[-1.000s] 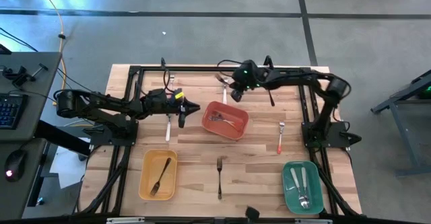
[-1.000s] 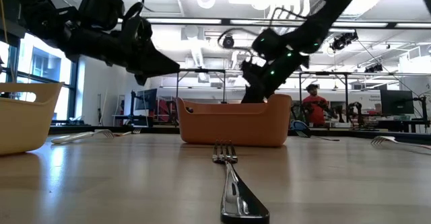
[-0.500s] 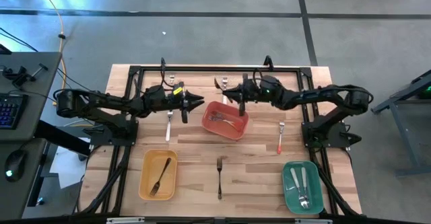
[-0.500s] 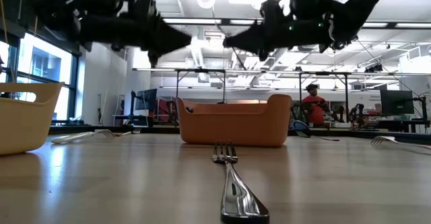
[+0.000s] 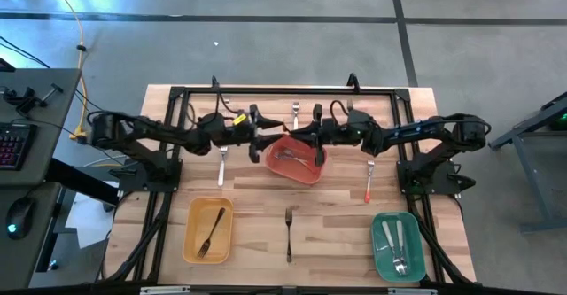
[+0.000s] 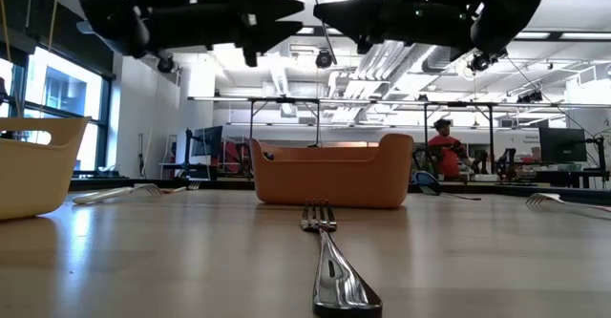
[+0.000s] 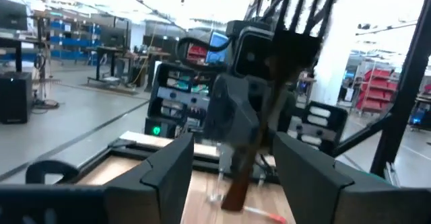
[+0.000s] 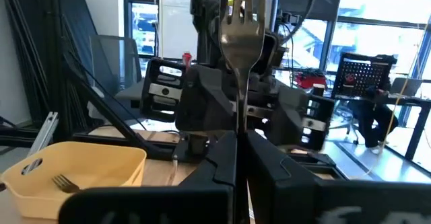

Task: Sort silverware by color (type)
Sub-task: Put the top left black fork into the yellow bin, then put the top white fork into the green bin

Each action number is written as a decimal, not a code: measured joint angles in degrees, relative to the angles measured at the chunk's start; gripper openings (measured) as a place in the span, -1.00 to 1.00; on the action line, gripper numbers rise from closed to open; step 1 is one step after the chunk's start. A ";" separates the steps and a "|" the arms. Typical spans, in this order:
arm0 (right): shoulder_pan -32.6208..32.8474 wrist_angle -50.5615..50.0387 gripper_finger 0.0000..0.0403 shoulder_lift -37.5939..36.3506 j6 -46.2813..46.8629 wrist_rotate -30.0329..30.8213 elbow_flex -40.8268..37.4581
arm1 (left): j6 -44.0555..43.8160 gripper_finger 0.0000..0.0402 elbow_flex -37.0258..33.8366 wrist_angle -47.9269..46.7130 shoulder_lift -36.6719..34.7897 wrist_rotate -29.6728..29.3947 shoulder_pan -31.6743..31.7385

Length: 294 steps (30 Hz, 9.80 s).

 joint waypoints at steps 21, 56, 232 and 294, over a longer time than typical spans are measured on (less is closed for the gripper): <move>0.39 -2.86 -1.00 0.02 -0.98 2.91 0.00 | 3.47 -0.21 4.71 8.31 5.23 2.36 -1.48; 0.26 -15.52 -0.53 0.07 2.52 5.52 -0.02 | 8.54 -1.00 7.29 -31.40 -14.32 7.24 -5.29; -16.94 -86.96 -0.43 32.46 40.67 16.73 41.11 | -11.57 -1.00 -9.59 -42.24 -36.84 -15.38 5.41; 64.98 -135.93 -0.97 3.42 132.19 9.99 40.85 | -5.04 -1.00 -9.59 -45.99 -31.64 -13.20 13.27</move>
